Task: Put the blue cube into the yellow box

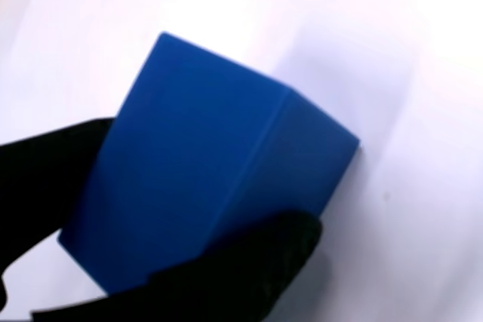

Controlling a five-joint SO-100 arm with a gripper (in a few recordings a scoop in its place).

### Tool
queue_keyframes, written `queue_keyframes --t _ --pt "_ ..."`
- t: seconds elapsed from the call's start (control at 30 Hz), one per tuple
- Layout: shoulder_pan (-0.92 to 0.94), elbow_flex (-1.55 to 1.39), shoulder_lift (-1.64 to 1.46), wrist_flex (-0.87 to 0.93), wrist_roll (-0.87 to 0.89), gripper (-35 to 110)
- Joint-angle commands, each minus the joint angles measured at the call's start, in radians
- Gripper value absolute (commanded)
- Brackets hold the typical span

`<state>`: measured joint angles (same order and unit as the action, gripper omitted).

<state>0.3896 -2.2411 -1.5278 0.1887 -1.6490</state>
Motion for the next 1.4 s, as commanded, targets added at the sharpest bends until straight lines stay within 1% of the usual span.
queue_keyframes --t 0.0,0.17,0.37,0.43,0.8,1.0,1.17,1.37 --pt "-0.021 0.032 -0.193 -0.098 -0.031 17" --pt "-0.091 0.124 -0.272 -0.169 -0.02 17" --pt "-0.224 0.178 -0.307 -0.353 -0.051 17" --pt "-0.278 0.225 -0.29 -0.382 -0.06 17" --pt "-0.58 0.649 -0.051 -0.402 -0.097 17" --pt "-0.73 0.822 0.124 -0.407 -0.12 17" --pt "-0.83 0.904 0.259 -0.423 -0.114 17" --pt "-0.887 0.913 0.364 -0.451 -0.084 17"
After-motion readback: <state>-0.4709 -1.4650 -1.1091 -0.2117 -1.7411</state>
